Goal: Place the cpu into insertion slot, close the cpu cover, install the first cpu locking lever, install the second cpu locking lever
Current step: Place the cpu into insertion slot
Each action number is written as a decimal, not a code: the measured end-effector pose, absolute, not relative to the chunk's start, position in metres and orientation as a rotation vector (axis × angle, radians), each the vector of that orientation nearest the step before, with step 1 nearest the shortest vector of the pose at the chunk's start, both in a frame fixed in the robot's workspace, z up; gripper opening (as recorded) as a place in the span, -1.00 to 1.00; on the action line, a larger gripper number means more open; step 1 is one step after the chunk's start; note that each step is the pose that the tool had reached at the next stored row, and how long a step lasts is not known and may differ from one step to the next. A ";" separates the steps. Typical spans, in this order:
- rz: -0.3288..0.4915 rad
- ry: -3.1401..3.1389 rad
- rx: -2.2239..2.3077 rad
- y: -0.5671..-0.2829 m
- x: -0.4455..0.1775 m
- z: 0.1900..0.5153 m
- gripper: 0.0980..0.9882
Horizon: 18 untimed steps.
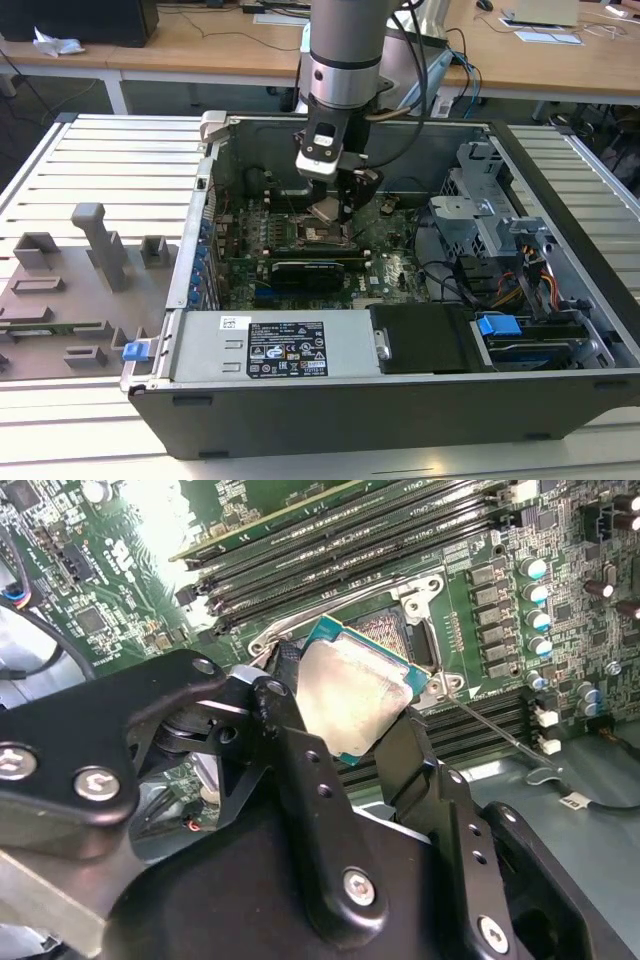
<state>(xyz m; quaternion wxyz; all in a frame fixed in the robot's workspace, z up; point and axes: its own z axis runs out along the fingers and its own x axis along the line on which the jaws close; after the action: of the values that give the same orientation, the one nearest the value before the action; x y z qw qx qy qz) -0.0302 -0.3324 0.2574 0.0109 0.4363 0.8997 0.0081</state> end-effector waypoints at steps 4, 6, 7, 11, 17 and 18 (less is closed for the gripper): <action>0.021 2.782 1.409 -0.332 -0.030 0.257 0.00; 0.018 2.762 1.446 -0.332 -0.030 0.257 0.00; 0.017 2.756 1.456 -0.332 -0.030 0.257 0.00; 0.014 2.733 1.497 -0.332 -0.030 0.257 0.00; 0.008 2.694 1.563 -0.332 -0.030 0.257 0.00; 0.007 2.687 1.575 -0.332 -0.030 0.257 0.00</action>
<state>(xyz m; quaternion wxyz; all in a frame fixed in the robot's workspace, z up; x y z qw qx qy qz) -0.0302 -0.3324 0.2572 0.0138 0.5056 0.8627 0.0024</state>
